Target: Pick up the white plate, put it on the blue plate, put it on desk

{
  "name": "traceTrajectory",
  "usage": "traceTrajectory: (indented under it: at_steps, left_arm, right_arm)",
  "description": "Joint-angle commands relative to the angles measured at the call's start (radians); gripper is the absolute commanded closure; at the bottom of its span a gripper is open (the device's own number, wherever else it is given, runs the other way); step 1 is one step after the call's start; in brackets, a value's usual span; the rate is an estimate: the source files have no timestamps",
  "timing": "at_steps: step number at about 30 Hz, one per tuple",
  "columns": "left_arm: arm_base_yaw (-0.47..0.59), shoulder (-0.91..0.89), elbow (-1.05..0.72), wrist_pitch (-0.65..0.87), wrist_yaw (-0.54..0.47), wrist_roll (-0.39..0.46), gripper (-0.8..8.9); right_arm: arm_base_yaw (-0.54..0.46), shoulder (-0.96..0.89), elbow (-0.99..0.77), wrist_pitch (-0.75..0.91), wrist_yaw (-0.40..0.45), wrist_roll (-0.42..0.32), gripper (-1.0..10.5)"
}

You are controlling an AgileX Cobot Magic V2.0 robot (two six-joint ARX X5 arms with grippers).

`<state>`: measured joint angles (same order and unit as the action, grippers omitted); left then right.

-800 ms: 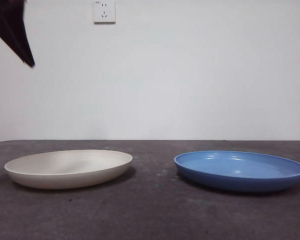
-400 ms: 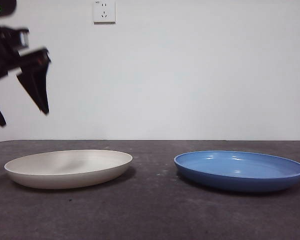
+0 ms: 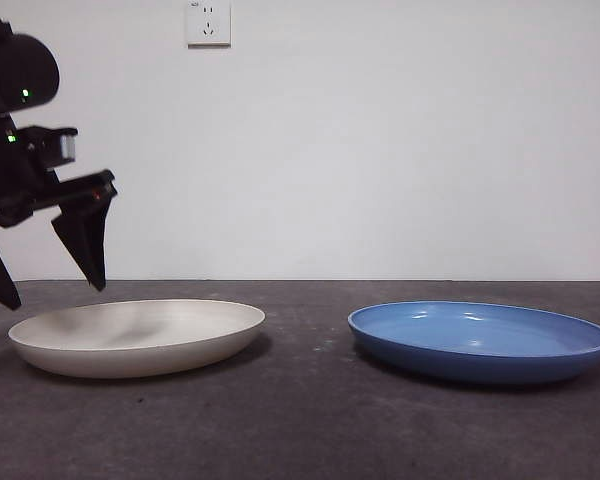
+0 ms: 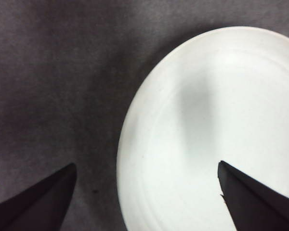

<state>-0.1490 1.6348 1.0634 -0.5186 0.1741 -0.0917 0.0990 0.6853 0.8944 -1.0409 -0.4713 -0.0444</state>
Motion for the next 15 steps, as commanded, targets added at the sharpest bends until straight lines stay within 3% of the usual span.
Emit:
traceTrajectory:
  at_steps: [1,8,13,15]
  left_arm:
    - [-0.001,0.042,0.023,0.020,-0.002,0.008,3.49]
    - [-0.002,0.092,0.023,0.019,-0.002,0.008,3.60]
    - [-0.002,0.104,0.023,0.019,-0.002,0.004,4.25]
    - [-0.002,0.104,0.023,0.019,-0.002,0.000,4.94]
  right_arm:
    - [0.003,0.006,0.019,0.008,0.000,0.010,5.0]
    - [0.003,0.006,0.019,0.009,0.000,0.010,5.0]
    - [0.003,0.006,0.019,0.009,0.000,0.010,5.0]
    - [0.003,0.006,0.019,0.009,0.000,0.010,5.0]
